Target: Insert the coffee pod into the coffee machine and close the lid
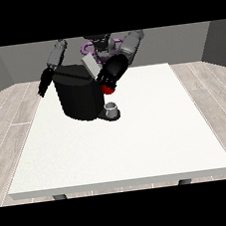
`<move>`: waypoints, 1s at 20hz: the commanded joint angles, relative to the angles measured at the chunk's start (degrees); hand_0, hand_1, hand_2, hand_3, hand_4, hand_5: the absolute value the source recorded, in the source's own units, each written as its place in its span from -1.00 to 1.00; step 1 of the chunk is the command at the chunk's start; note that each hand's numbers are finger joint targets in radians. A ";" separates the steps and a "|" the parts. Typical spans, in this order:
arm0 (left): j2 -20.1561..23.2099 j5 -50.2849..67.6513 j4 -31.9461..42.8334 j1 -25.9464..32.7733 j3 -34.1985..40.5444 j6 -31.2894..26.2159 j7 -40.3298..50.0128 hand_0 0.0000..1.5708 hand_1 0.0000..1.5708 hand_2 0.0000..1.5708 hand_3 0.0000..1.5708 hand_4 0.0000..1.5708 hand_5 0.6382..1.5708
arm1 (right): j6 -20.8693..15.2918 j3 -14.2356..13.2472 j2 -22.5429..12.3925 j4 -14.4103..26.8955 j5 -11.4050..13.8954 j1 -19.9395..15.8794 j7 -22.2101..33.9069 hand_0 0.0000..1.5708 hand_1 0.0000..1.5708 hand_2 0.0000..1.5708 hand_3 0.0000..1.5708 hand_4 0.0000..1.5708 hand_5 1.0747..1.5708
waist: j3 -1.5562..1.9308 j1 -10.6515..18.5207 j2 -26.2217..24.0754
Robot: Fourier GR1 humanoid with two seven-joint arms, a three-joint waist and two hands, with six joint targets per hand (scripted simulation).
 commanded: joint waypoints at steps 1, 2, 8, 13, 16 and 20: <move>-1.83 -1.61 0.08 -1.16 -0.95 2.16 1.46 0.27 0.27 0.30 -0.09 -1.00 1.00 | 0.40 -0.26 -0.29 1.14 -0.12 -2.11 0.68 -1.00 -1.00 -1.00 -1.00 -0.79 1.00 | -0.06 -0.46 0.85; 2.34 -1.62 1.62 1.52 0.09 2.31 -1.92 0.18 0.18 0.25 -0.12 -1.00 1.00 | 1.54 0.58 -0.07 -2.04 -0.80 1.84 0.81 -1.00 -1.00 -1.00 -1.00 -0.80 1.00 | -0.08 -1.92 -0.52; 0.67 -3.83 0.96 -2.18 -1.22 3.36 1.02 -1.00 -1.00 -0.19 -0.35 -1.00 1.00 | -2.69 1.56 1.33 -0.09 2.90 -1.57 2.34 -1.00 -1.00 -1.00 -1.00 -0.81 1.00 | -0.06 -0.90 0.70; 2.53 -2.88 1.20 -2.45 0.24 1.99 -0.79 -1.00 -1.00 -0.33 -0.44 -1.00 1.00 | 0.01 -0.76 -0.05 0.61 -0.40 -1.82 0.92 -1.00 -1.00 -1.00 -1.00 -0.89 1.00 | -0.05 -0.23 0.01; -0.92 -4.35 2.00 3.07 -1.59 4.82 -1.18 -1.00 -1.00 -0.45 -0.58 -1.00 1.00 | -0.18 1.09 1.07 -0.86 0.64 0.53 3.95 -1.00 -1.00 -1.00 -1.00 -0.81 1.00 | -0.08 0.65 -3.40; -0.22 -3.50 1.40 2.55 -0.76 1.54 0.46 -1.00 -1.00 -0.72 -0.81 -1.00 1.00 | -0.13 -0.81 1.18 3.09 -0.90 4.11 -0.16 -1.00 -1.00 -1.00 -1.00 -1.00 1.00 | -0.04 3.07 -5.43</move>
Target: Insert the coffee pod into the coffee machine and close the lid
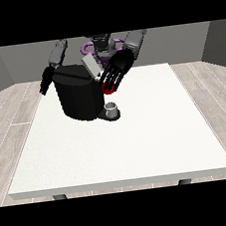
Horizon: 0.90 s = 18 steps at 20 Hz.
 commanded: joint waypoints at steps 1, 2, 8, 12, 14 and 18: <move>-1.55 0.47 0.52 3.47 0.33 -0.87 1.55 -1.00 -1.00 -1.00 -0.81 -1.00 1.00 | 0.52 -0.47 0.66 1.00 -1.26 4.85 -1.23 -1.00 -1.00 -1.00 -1.00 -1.00 1.00 | -0.04 1.58 -5.55; -3.81 0.84 -1.54 5.41 -0.82 -1.46 0.43 -1.00 -1.00 -1.00 -0.92 -1.00 1.00 | -0.17 -3.73 -0.65 4.56 -2.51 4.93 -2.28 -1.00 -1.00 -1.00 -1.00 -1.00 1.00 | -0.02 6.11 -7.31; -9.16 2.86 -3.16 11.77 -1.42 -4.51 0.78 -1.00 -1.00 -0.78 -1.00 -1.00 1.00 | 2.81 -5.22 -2.43 7.86 -4.39 10.44 -5.46 -1.00 -1.00 -1.00 -1.00 -1.00 1.00 | -0.03 10.11 -15.07; -17.86 16.64 -2.22 18.24 9.92 -2.01 -1.74 -1.00 -1.00 -1.00 -1.00 -0.75 1.00 | 1.91 -4.00 -0.92 7.20 -3.49 16.31 -5.87 -1.00 -1.00 -1.00 -1.00 -1.00 1.00 | -0.20 12.91 -20.82; -20.30 21.07 -1.48 20.93 13.33 -2.89 -2.49 -1.00 -1.00 -1.00 -1.00 -0.47 1.00 | 1.59 -4.49 -1.23 6.09 -3.79 16.38 -3.84 -1.00 -1.00 -1.00 -1.00 -1.00 1.00 | -0.25 13.93 -24.31; -25.08 29.35 -0.56 27.55 19.71 -4.02 -4.06 -1.00 -1.00 -1.00 -1.00 -0.91 1.00 | 1.09 -4.47 0.43 6.20 -4.38 19.49 -7.12 -1.00 -1.00 -1.00 -1.00 -1.00 1.00 | -0.15 18.49 -27.97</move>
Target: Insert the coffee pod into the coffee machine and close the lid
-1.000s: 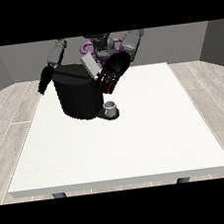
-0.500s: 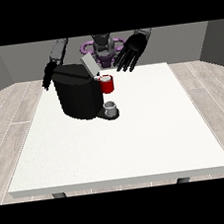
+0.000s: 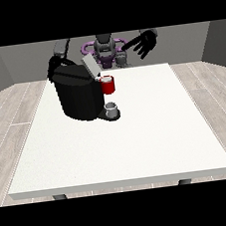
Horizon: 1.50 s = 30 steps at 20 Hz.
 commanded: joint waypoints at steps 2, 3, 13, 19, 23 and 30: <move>-4.43 6.78 1.76 11.98 4.55 -2.90 -2.71 -1.00 -1.00 -1.00 -1.00 -0.50 1.00 | 1.21 0.57 1.31 -2.36 -1.39 3.64 -1.06 -1.00 -1.00 -1.00 -1.00 -1.00 1.00 | 0.05 5.48 -9.39; -7.92 6.15 1.14 14.23 2.78 -2.33 -3.35 -1.00 -1.00 -1.00 -1.00 -0.47 1.00 | 2.18 -1.47 -1.61 -1.50 -2.16 2.43 0.59 -1.00 -1.00 -1.00 -1.00 -1.00 1.00 | 0.10 7.41 -11.05; -7.41 8.89 -3.07 20.52 2.08 -5.59 1.77 -1.00 -1.00 -1.00 -1.00 -0.49 1.00 | 9.52 4.13 -2.80 -9.43 -2.46 -3.09 5.13 -1.00 -1.00 -1.00 -1.00 -0.86 1.00 | 0.14 9.82 -14.61; -9.04 16.15 -10.85 24.32 -4.35 -4.28 7.03 -1.00 -1.00 -1.00 -1.00 -0.48 1.00 | 8.04 0.54 -4.04 -5.25 -3.19 -6.39 6.17 -1.00 -1.00 -1.00 -1.00 -1.00 1.00 | 0.16 12.64 -13.60; -9.05 19.45 -15.63 24.58 -8.39 -4.21 7.22 -1.00 -1.00 -1.00 -1.00 -0.50 1.00 | 10.52 -4.30 -7.55 0.13 -7.13 -12.73 7.48 -1.00 -1.00 -1.00 -1.00 -0.78 1.00 | 0.16 14.97 -9.50; -7.61 19.54 -23.80 28.22 -7.74 -2.81 5.81 -1.00 -1.00 -1.00 -1.00 -0.55 1.00 | 13.24 -6.24 -7.33 2.05 -12.39 -17.57 8.87 -1.00 -1.00 -1.00 -1.00 -0.88 1.00 | 0.14 13.45 -2.93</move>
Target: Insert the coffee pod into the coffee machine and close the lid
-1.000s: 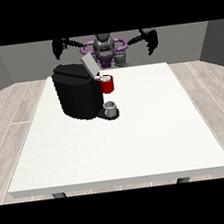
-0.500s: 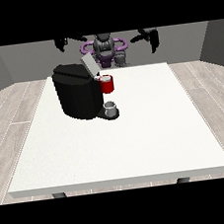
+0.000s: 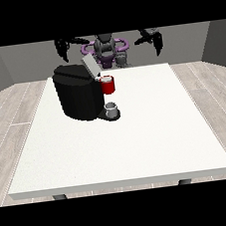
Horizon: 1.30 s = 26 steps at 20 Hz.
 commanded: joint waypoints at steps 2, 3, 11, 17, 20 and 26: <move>-0.55 0.25 -7.59 3.15 -3.85 2.20 1.81 -1.00 -1.00 -1.00 -1.00 -0.56 1.00 | 2.18 -2.83 -2.44 4.40 -3.17 -4.02 0.68 -1.00 -1.00 -1.00 -1.00 -0.79 1.00 | 0.00 0.67 3.99; -0.56 1.77 -10.62 5.79 -3.71 -0.20 3.59 -1.00 -1.00 -1.00 -1.00 -0.59 1.00 | 1.94 -2.16 -1.33 5.08 -2.46 -0.18 -1.34 -1.00 -1.00 -1.00 -1.00 -0.81 1.00 | 0.00 0.77 2.04; 1.19 5.69 -18.81 6.88 -2.66 -0.44 6.33 -1.00 -1.00 -1.00 -1.00 -0.57 1.00 | 1.01 0.93 -1.14 7.33 -0.77 -10.10 0.90 -1.00 -1.00 -1.00 -1.00 -1.00 1.00 | -0.02 -0.89 7.96; 3.89 6.97 -20.38 7.94 -0.23 1.63 7.44 -1.00 -1.00 -1.00 -1.00 -0.52 1.00 | 1.66 5.61 3.52 6.20 0.61 -8.30 -1.63 -1.00 -1.00 -1.00 -1.00 -1.00 1.00 | -0.02 -4.87 8.63; 1.95 4.44 -23.43 9.98 -3.77 3.37 5.40 -1.00 -1.00 -1.00 -1.00 -0.57 1.00 | -0.04 4.33 2.65 8.97 0.87 -13.72 -0.91 -1.00 -1.00 -1.00 -1.00 -0.91 1.00 | -0.02 -2.62 10.79; 3.43 5.43 -28.23 12.17 -4.40 2.63 9.11 -1.00 -1.00 -1.00 -1.00 -0.55 1.00 | 2.07 2.68 -0.72 11.41 0.61 -15.86 -2.75 -1.00 -1.00 -1.00 -1.00 -0.79 1.00 | -0.01 -1.44 11.56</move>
